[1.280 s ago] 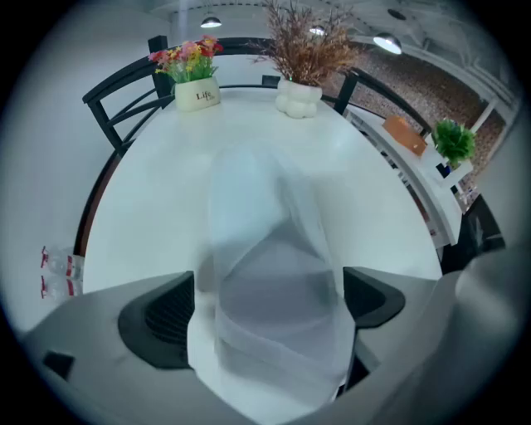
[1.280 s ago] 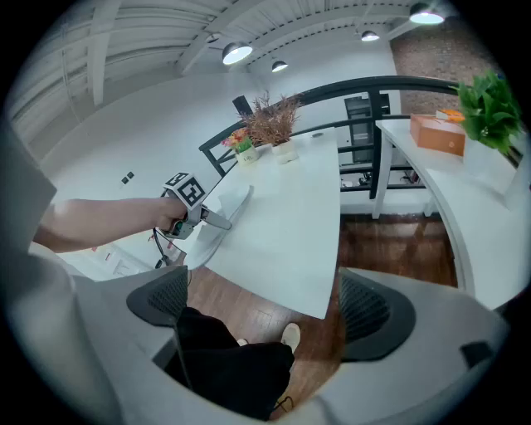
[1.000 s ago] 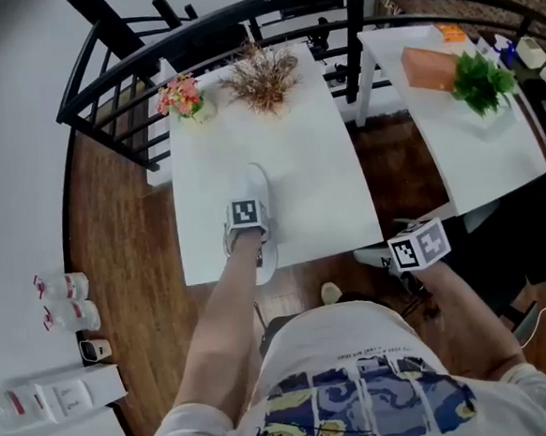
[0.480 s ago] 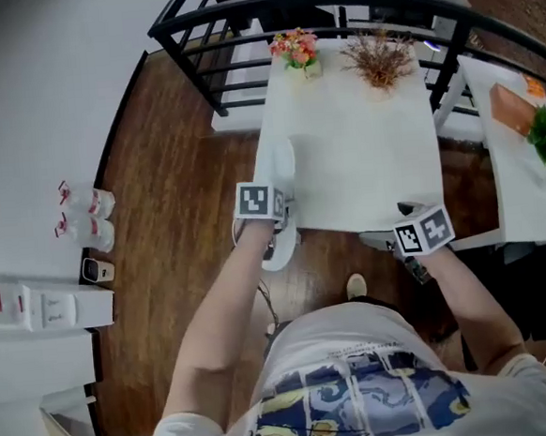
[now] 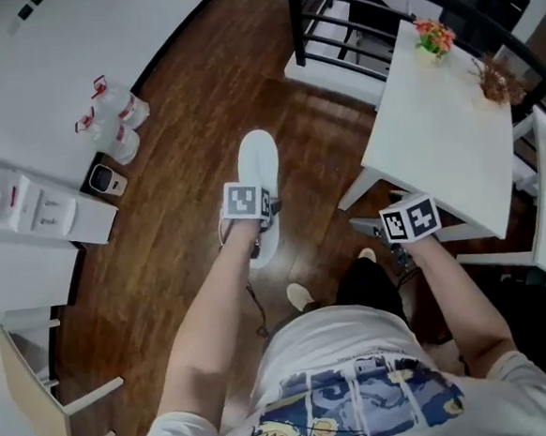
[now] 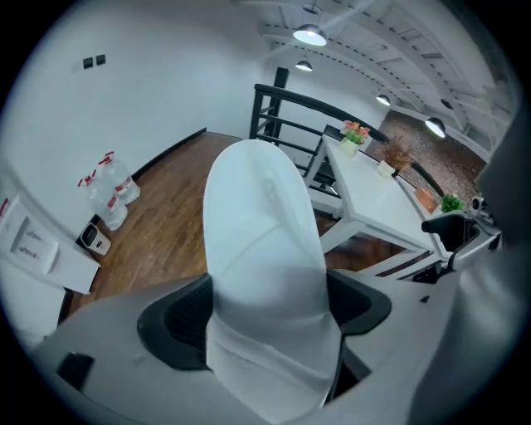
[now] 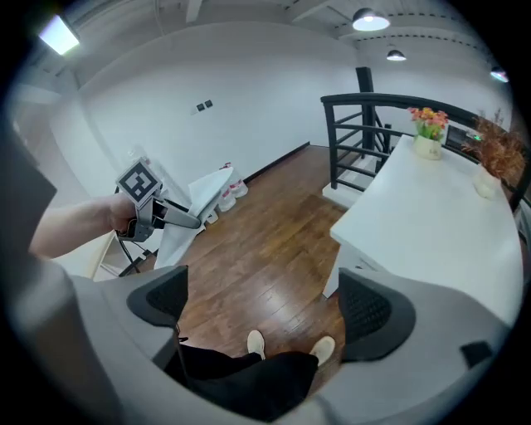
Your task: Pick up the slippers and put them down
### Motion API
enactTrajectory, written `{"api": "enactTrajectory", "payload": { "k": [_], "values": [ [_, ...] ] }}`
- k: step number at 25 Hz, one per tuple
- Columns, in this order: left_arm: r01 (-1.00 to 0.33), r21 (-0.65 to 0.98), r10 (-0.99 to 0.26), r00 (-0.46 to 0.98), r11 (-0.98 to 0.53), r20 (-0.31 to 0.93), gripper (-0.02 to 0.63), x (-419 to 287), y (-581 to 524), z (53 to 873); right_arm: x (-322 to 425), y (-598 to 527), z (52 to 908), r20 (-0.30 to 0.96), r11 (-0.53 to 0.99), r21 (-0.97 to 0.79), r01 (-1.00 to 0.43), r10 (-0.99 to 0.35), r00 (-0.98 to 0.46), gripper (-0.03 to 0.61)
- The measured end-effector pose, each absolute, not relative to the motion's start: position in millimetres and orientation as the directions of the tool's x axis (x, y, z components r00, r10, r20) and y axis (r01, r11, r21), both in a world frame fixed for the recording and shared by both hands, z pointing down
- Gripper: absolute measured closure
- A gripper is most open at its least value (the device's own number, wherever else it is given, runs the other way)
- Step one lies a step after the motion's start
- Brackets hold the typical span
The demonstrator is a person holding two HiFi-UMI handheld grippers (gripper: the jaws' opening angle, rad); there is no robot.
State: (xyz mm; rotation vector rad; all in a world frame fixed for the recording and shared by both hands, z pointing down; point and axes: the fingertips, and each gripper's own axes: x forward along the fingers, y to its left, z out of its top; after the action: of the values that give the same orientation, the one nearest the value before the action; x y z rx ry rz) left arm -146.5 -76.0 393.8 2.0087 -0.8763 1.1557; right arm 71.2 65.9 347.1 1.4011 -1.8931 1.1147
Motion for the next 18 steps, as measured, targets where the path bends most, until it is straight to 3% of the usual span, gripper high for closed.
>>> {"api": "enactTrajectory", "payload": {
  "k": [3,8,14,18],
  "values": [
    [-0.866,0.231,-0.221,0.356,-0.444,0.908,0.195,-209,-96,446,20,21,396,0.835,0.172,-0.296,-0.939,-0.432,-0.342,-0.003],
    [-0.945,0.262,-0.241,0.305,-0.195,0.921,0.195,-251,-179,590,-20,-131,536,0.858,0.236,-0.273,-0.933,-0.378,-0.347,0.004],
    [-0.972,0.235,-0.203,0.229,0.006,0.952,0.195,-248,-211,897,-34,-230,837,0.883,0.242,-0.327,-0.913,-0.265,-0.387,0.014],
    [-0.969,0.217,-0.145,0.2,0.114,0.969,0.195,-267,-225,1076,-51,-268,987,0.9,0.301,-0.318,-0.899,-0.201,-0.386,0.018]
  ]
}}
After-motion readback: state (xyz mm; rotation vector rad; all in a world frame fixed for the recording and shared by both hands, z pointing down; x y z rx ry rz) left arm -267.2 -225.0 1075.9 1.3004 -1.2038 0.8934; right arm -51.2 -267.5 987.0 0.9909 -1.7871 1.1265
